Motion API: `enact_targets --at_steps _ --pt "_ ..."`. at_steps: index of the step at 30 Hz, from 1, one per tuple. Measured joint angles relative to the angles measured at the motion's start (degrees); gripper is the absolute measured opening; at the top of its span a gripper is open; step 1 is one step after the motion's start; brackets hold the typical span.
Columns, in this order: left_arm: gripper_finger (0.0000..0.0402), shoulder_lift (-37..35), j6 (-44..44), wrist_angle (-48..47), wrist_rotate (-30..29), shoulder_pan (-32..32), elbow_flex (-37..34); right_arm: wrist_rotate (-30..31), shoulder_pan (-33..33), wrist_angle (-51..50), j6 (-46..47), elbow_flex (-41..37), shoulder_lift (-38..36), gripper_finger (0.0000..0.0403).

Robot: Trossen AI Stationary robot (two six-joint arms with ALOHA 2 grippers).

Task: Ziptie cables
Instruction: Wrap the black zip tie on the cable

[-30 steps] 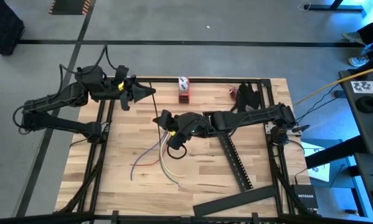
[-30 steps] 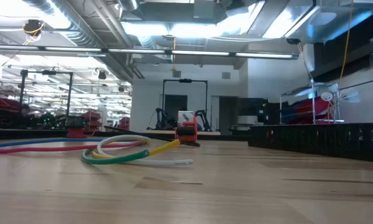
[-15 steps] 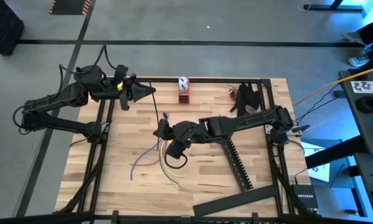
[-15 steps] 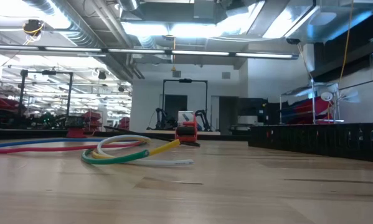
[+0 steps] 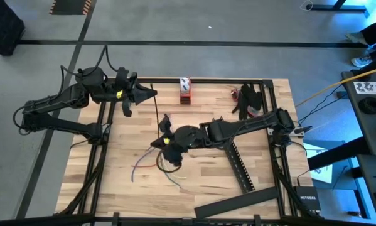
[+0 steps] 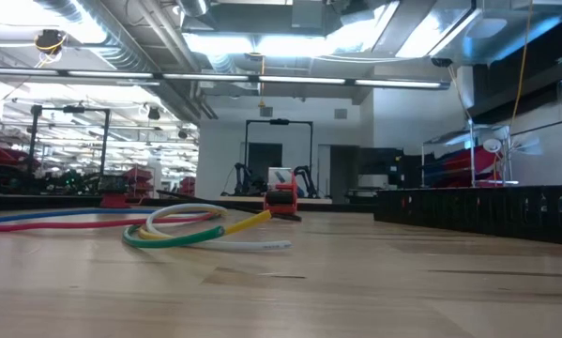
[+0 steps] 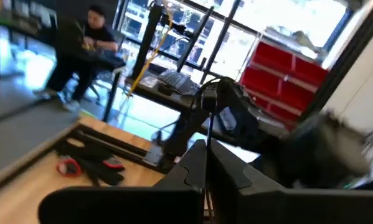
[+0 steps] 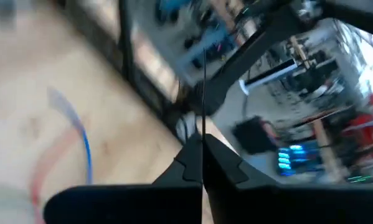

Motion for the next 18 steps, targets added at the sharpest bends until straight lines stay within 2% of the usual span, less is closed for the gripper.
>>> enact_targets --at_steps 4,11,14,18 --pt "0.0000 -0.1 10.0 -1.9 -1.9 -0.1 0.0 -5.0 -2.2 5.7 17.7 0.0 -1.3 0.0001" --pt "0.0000 -0.1 28.5 -2.7 -2.6 -0.1 0.0 -9.3 -8.2 9.9 52.8 0.0 -4.1 0.0001" --pt "0.0000 -0.2 36.5 -4.1 -2.6 -0.2 0.0 -10.4 -9.9 11.3 62.3 -0.1 -4.1 0.0000" --pt "0.0000 -1.0 45.8 -5.3 -3.7 -0.2 0.0 -10.6 -10.5 13.1 70.0 0.0 -4.5 0.0000"
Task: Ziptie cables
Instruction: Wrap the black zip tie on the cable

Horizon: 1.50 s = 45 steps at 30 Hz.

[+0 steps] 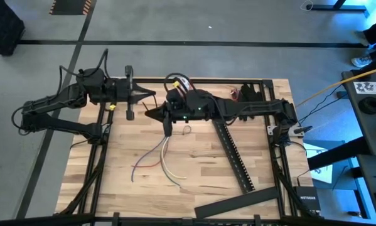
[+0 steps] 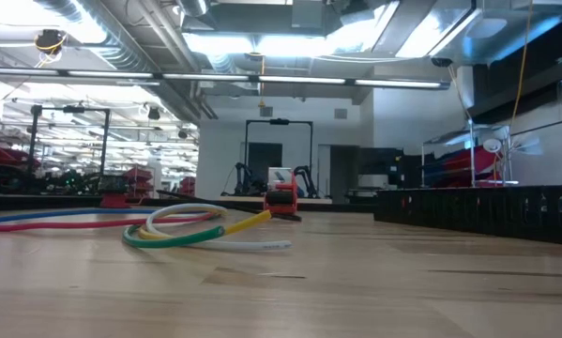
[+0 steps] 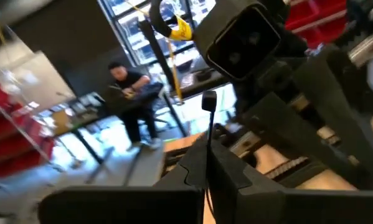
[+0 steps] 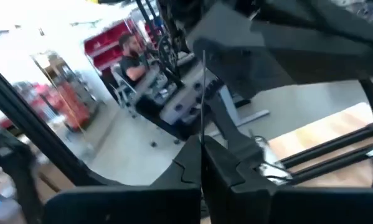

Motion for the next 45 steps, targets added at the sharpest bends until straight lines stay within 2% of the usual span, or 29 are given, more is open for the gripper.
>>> enact_targets --at_steps 4,7,13,45 --pt "0.0000 -1.8 5.0 0.1 -3.9 0.2 0.0 2.3 0.1 0.0 3.2 0.0 -0.5 0.0000" --pt "0.0000 -2.9 7.2 -0.1 -4.1 0.7 0.0 2.8 0.1 1.9 4.8 0.0 -0.8 0.0000" --pt "0.0000 -2.9 9.3 -0.8 -4.1 0.8 0.0 7.4 0.0 2.4 5.2 0.0 -1.0 0.0000" --pt "0.0000 -2.2 11.2 -0.6 -4.0 -0.7 0.0 9.1 -0.6 6.0 10.0 0.0 -0.7 0.0000"
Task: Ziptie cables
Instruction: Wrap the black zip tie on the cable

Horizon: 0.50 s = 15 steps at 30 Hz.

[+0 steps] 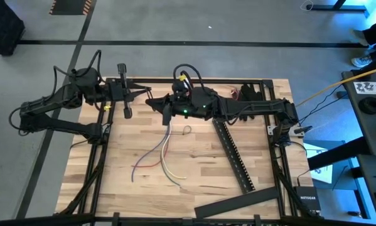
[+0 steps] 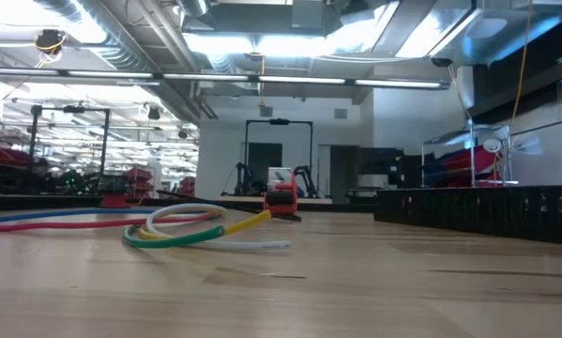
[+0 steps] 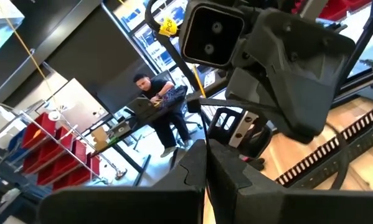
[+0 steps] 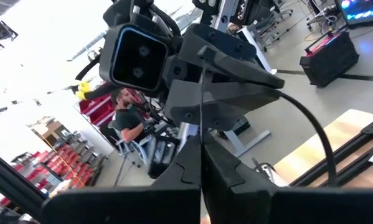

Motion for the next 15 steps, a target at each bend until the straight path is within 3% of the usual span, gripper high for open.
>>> enact_targets --at_steps 15 --pt "0.0000 1.3 7.0 2.2 -3.1 -0.5 0.0 2.4 0.4 2.3 9.4 0.0 0.0 0.0000"
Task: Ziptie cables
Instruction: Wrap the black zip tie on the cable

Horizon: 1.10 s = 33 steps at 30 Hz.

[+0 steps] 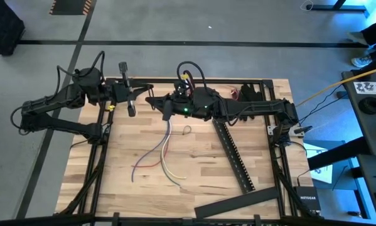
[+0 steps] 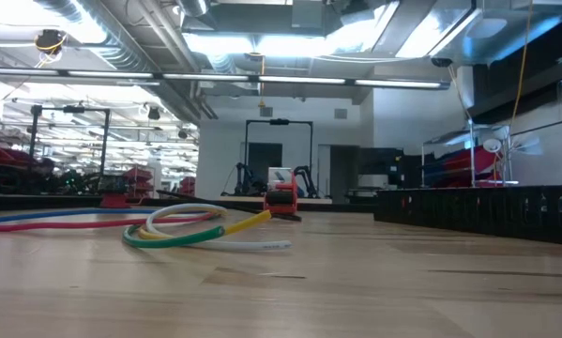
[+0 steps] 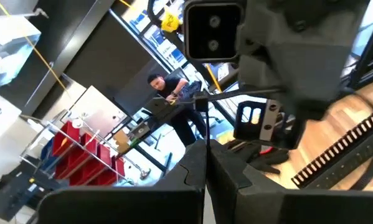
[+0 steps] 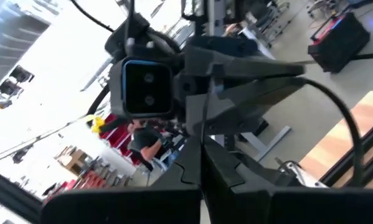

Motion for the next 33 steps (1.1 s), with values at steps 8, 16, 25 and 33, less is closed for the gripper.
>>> enact_targets --at_steps 8,16,25,33 --pt "0.0000 0.0 2.6 -0.3 -2.7 -3.0 0.0 1.7 -0.4 0.2 2.4 0.0 0.0 0.0000" --pt "0.0000 0.0 7.5 -0.2 -7.2 -3.9 -1.5 0.2 0.3 -1.5 9.5 0.0 0.0 0.0000" --pt "0.0000 0.0 10.4 -0.7 -8.0 -5.6 -1.5 1.5 -1.2 -0.4 10.4 0.0 0.0 0.0000" --pt "0.0000 0.1 11.2 -4.3 -9.3 -8.9 -1.5 1.9 -2.0 -1.1 9.2 0.0 0.0 0.0000"
